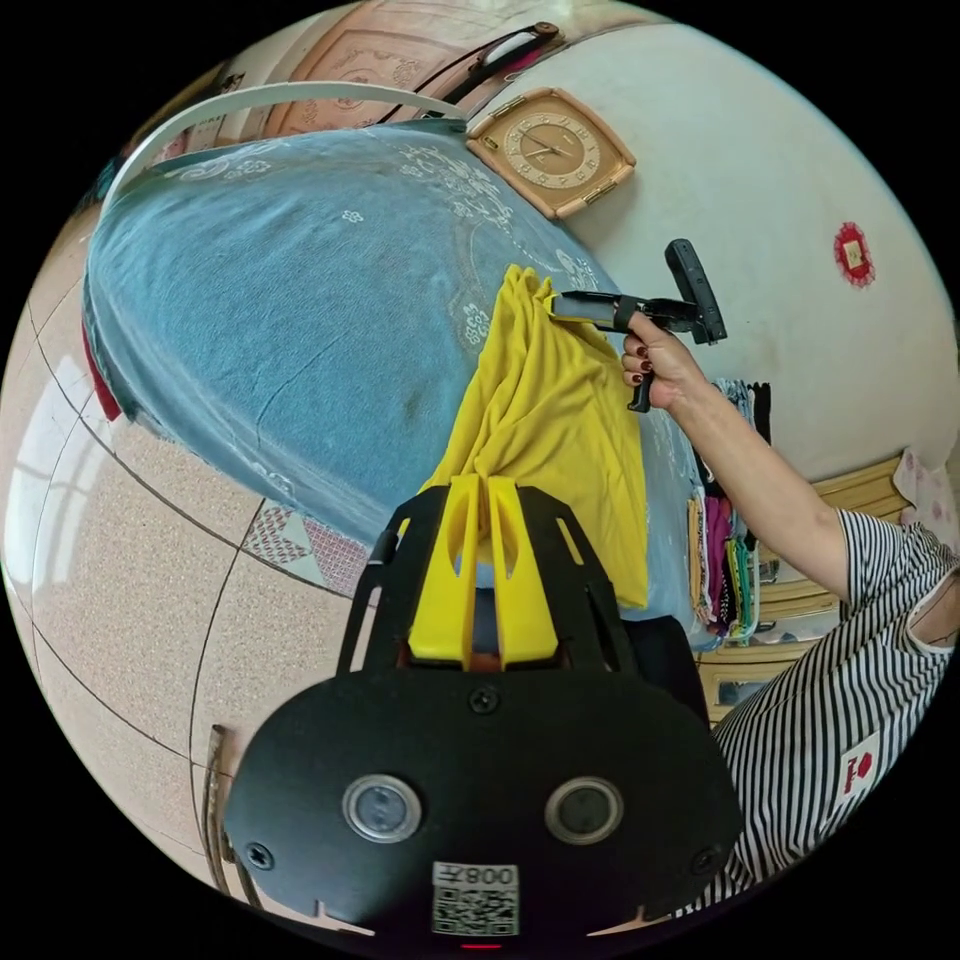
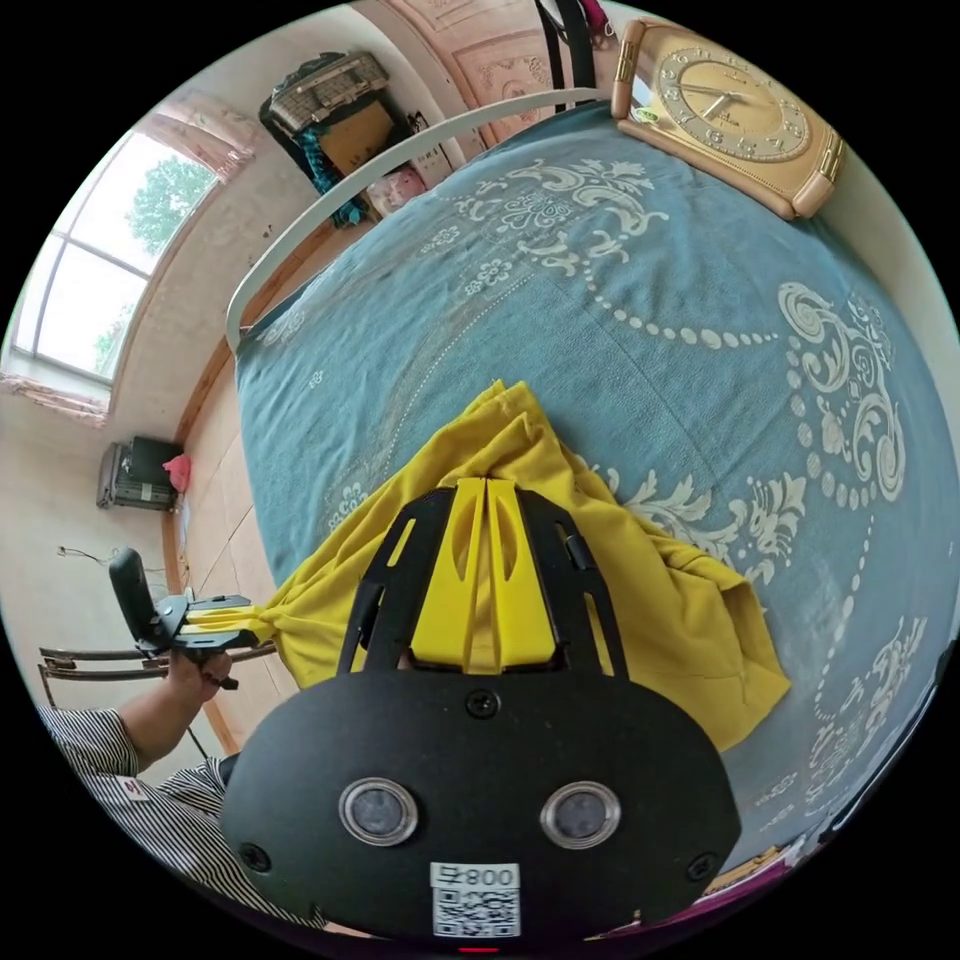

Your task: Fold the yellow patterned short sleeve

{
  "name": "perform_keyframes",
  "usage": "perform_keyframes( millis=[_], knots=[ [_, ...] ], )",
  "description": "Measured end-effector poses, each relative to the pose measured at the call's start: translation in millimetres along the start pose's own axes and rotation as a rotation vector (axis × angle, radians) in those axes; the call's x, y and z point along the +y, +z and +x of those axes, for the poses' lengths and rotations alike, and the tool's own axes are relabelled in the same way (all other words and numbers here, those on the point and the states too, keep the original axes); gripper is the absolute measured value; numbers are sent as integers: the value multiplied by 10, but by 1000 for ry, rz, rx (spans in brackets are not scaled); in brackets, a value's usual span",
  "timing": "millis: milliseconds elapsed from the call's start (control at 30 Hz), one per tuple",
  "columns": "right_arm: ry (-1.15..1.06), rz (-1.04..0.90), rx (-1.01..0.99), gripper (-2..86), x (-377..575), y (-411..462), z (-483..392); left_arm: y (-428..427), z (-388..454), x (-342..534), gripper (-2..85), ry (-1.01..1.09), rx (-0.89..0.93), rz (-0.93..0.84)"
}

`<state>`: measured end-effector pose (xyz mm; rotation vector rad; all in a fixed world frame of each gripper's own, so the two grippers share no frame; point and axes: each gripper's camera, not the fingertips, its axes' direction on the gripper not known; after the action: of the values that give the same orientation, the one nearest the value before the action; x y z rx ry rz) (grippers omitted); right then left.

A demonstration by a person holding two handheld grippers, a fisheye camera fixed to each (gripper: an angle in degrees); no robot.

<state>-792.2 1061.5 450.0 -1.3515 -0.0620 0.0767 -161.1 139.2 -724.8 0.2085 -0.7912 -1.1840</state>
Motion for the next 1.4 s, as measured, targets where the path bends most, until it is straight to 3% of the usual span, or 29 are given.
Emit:
perform_keyframes(
  millis=[133, 367, 633, 767, 867, 1000, 1167, 1400],
  knots=[
    [22, 4, -35, 1, 9, -135, -15, -11, -77, 30, 18, -30, 28, 16],
    [50, 188, -71, 1, 428, -821, -122, -53, -207, 101, 22, -67, 45, 47],
    [21, 14, -82, 1, 222, -400, -392, -82, -255, 123, 23, -73, 47, 72],
    [-36, 120, -41, 0, 376, -875, -565, -115, -243, 123, 20, -58, 38, 87],
    [-56, 167, -136, 0, 732, -1052, -679, -73, -265, 122, 17, -56, 46, 83],
    [-94, 6, -106, 1, 730, -610, -918, 33, -335, 87, 15, -73, 56, 65],
    [-76, -34, -140, 1, 552, -657, -858, -25, -406, 85, 17, -85, 30, 80],
    [29, 115, -233, 2, 1390, -1487, -299, -150, -568, 187, 32, -140, 91, 90]
  ],
)
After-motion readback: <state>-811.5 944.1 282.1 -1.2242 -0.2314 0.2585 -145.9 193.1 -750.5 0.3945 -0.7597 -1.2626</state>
